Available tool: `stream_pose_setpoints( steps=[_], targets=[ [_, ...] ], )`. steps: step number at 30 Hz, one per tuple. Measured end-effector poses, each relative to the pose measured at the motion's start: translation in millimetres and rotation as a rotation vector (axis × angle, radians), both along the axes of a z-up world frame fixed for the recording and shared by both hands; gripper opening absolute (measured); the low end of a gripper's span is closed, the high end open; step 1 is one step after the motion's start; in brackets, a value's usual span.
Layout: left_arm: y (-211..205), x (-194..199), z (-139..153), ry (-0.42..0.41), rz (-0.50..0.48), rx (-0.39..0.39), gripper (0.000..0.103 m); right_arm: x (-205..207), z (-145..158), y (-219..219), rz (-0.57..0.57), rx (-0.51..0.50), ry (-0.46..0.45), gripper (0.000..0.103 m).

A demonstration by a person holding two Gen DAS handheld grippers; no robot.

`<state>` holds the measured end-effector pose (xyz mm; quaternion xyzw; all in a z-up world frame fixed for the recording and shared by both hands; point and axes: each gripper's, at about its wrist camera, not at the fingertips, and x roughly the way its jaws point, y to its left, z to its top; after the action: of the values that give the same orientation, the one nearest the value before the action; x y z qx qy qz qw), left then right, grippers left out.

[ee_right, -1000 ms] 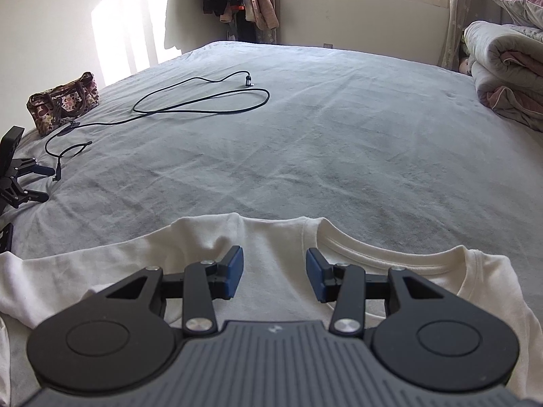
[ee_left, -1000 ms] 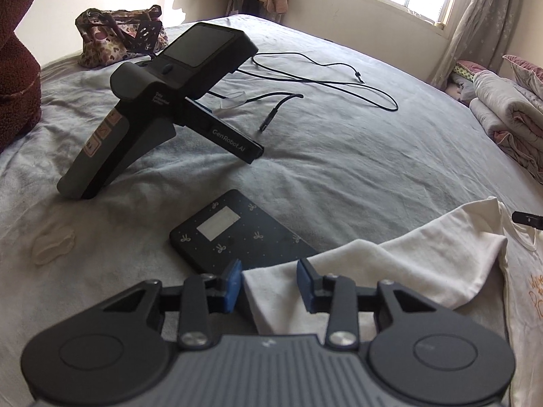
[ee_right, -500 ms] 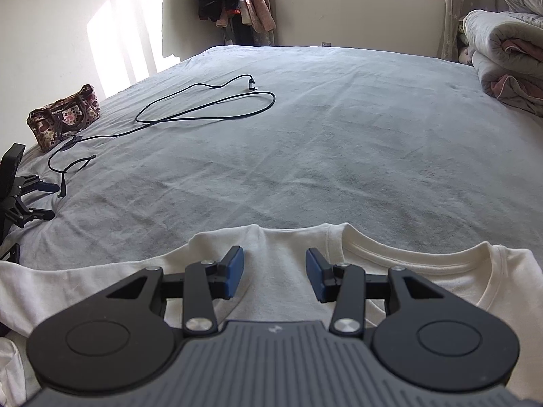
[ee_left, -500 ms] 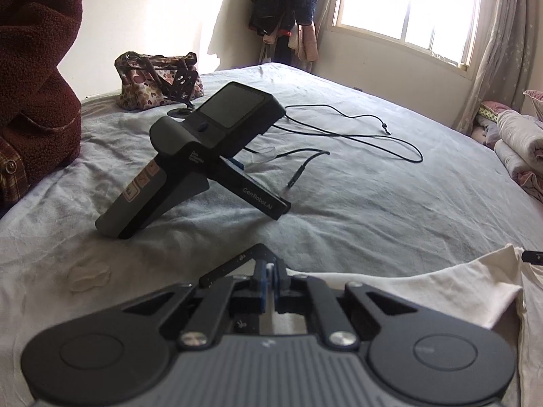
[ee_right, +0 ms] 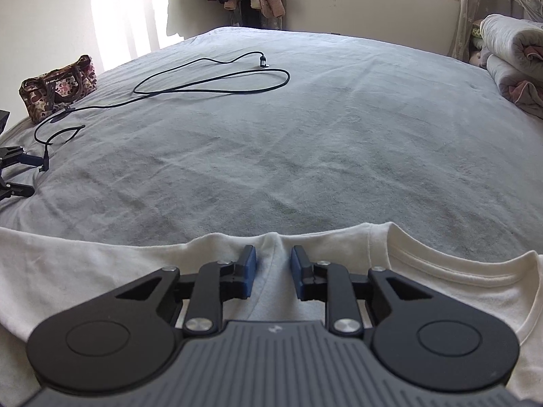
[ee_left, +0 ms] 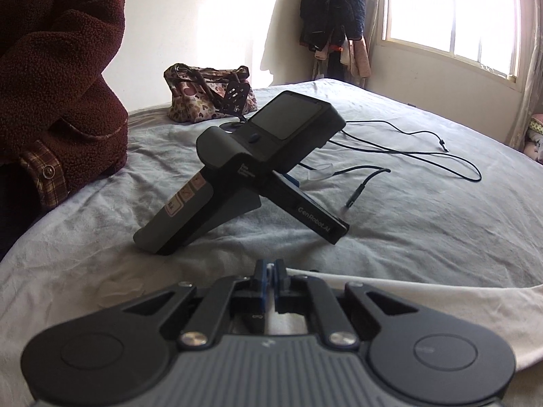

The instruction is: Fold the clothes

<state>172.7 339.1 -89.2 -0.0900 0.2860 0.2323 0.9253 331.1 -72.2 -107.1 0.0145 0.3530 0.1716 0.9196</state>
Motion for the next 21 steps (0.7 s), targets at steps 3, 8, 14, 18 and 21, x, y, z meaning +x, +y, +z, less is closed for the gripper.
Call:
stream_pose_setpoints(
  steps=[3,8,14,18,21],
  targets=[
    [3,4,-5,0.038,0.007,-0.025,0.006,1,2,-1,-0.009,0.004,0.006,0.023],
    [-1,-3,7,0.033,0.0,-0.016,0.033,2,6,-2,-0.025,0.011,0.017,0.033],
    [-13,-9,32,0.003,-0.009,-0.057,0.05,-19,17,-41,-0.067,0.044,0.032,0.04],
    [-36,-11,52,-0.029,-0.07,-0.092,0.06,-37,28,-71,-0.11,0.062,0.04,0.043],
    [-58,-11,64,-0.035,-0.12,-0.109,0.063,-54,39,-95,-0.148,0.078,0.03,0.047]
  ],
)
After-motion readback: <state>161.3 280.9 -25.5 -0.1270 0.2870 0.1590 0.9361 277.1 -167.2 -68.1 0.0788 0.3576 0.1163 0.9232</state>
